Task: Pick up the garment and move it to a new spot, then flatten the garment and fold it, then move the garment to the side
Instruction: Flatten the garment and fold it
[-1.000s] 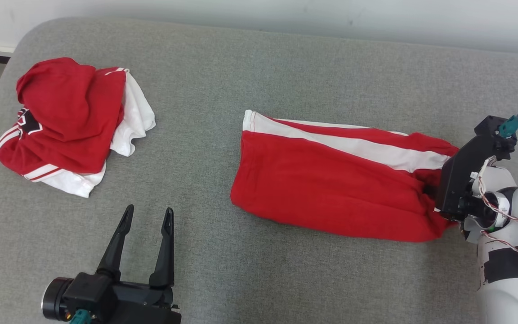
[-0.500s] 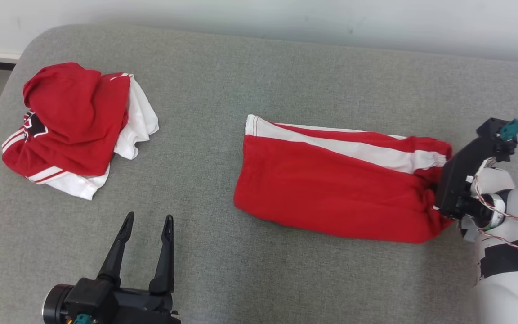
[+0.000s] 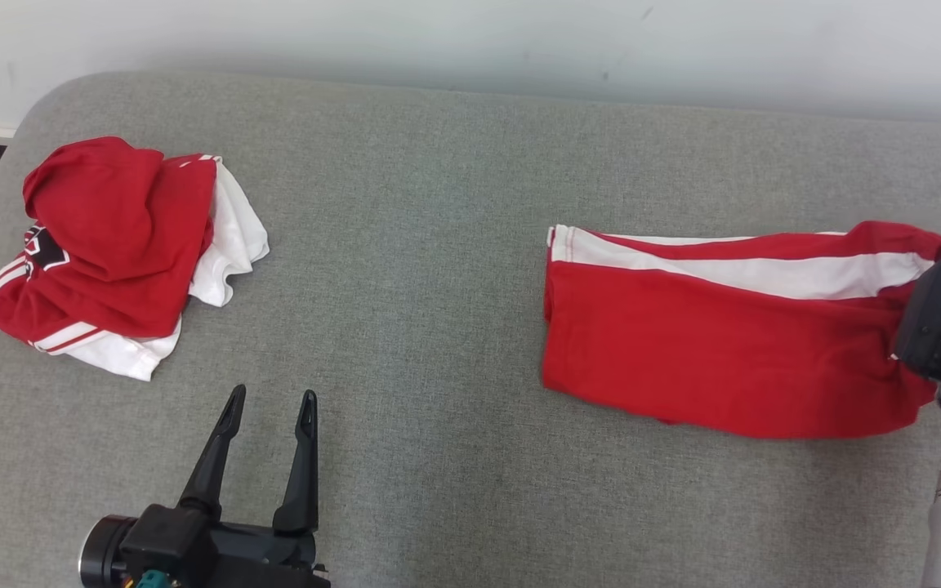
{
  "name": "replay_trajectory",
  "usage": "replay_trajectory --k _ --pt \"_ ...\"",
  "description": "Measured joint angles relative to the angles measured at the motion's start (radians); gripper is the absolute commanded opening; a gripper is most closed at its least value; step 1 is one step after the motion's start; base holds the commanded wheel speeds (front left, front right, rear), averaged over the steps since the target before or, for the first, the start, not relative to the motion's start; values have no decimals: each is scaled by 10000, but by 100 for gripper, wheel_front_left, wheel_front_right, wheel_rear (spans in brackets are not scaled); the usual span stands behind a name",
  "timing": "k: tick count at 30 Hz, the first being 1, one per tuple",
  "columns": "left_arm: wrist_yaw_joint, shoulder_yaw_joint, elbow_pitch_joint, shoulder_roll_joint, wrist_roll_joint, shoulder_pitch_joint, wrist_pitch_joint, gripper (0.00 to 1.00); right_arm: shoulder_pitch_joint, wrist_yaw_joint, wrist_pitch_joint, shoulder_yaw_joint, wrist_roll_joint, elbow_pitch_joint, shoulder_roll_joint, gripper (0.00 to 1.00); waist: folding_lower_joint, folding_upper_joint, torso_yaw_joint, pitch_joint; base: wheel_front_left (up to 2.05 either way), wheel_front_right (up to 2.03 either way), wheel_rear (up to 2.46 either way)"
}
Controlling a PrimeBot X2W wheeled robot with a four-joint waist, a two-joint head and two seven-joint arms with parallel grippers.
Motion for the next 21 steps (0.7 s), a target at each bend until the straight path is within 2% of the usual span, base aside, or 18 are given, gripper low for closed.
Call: replay_trajectory --k 4,16,21 --pt "-2 -6 29 -8 0 2 0 100 -98 0 132 61 -21 -247 -36 0 0 0 -9 -94 0 0 0" --pt "0 -63 171 -82 -79 208 2 100 -164 0 878 2132 2748 -405 324 0 0 0 391 -429 0 0 0" --pt "2 -153 207 -127 -109 212 2 100 -164 0 721 2713 3476 182 326 0 0 0 772 -450 0 0 0"
